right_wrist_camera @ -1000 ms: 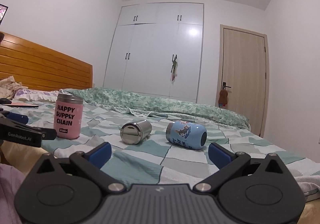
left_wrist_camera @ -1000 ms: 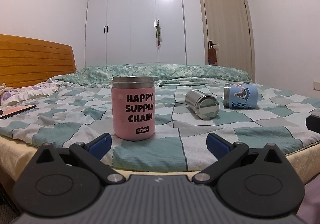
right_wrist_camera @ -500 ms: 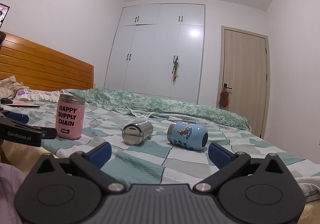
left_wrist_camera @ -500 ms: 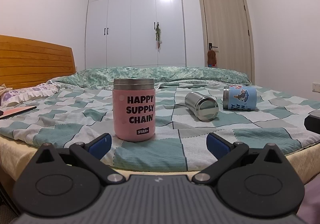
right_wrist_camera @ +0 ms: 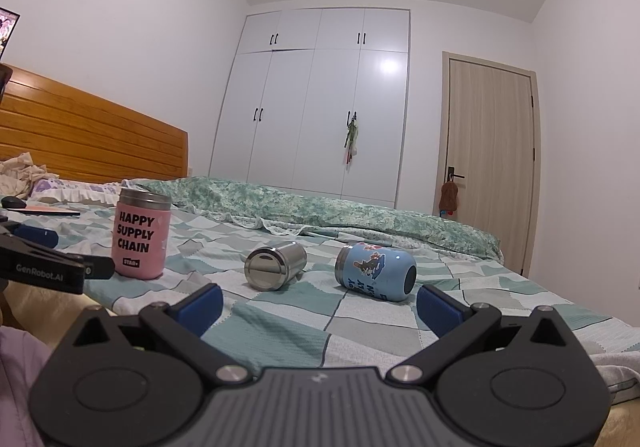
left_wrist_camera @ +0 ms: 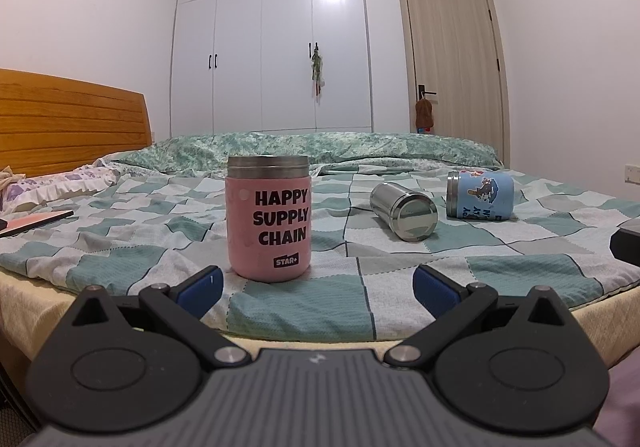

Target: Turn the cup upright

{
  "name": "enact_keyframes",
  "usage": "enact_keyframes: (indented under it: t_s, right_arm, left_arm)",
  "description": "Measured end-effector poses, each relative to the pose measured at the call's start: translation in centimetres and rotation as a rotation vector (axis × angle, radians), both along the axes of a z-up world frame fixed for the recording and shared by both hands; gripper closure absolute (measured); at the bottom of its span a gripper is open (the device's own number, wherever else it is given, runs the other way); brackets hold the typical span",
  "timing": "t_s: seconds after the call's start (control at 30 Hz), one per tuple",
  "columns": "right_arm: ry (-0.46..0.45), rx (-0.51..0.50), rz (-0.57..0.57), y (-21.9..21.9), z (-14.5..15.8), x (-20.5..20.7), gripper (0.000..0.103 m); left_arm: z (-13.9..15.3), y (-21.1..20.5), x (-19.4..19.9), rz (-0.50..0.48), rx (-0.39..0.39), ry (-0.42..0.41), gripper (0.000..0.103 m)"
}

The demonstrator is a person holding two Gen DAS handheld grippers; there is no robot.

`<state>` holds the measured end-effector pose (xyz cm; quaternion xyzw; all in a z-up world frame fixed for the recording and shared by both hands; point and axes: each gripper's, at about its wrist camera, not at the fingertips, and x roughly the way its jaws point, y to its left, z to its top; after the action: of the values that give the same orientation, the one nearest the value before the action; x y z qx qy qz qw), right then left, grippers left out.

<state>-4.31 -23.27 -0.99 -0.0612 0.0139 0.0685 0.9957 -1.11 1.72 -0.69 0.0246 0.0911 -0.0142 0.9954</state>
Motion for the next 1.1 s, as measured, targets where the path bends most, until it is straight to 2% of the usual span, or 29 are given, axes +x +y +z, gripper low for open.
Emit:
enact_keyframes:
  t_s: [1.1]
  right_arm:
    - [0.001,-0.012,0.0,0.39,0.07,-0.1,0.0]
  left_arm:
    - [0.09,0.0,-0.06,-0.001,-0.006,0.003,0.0]
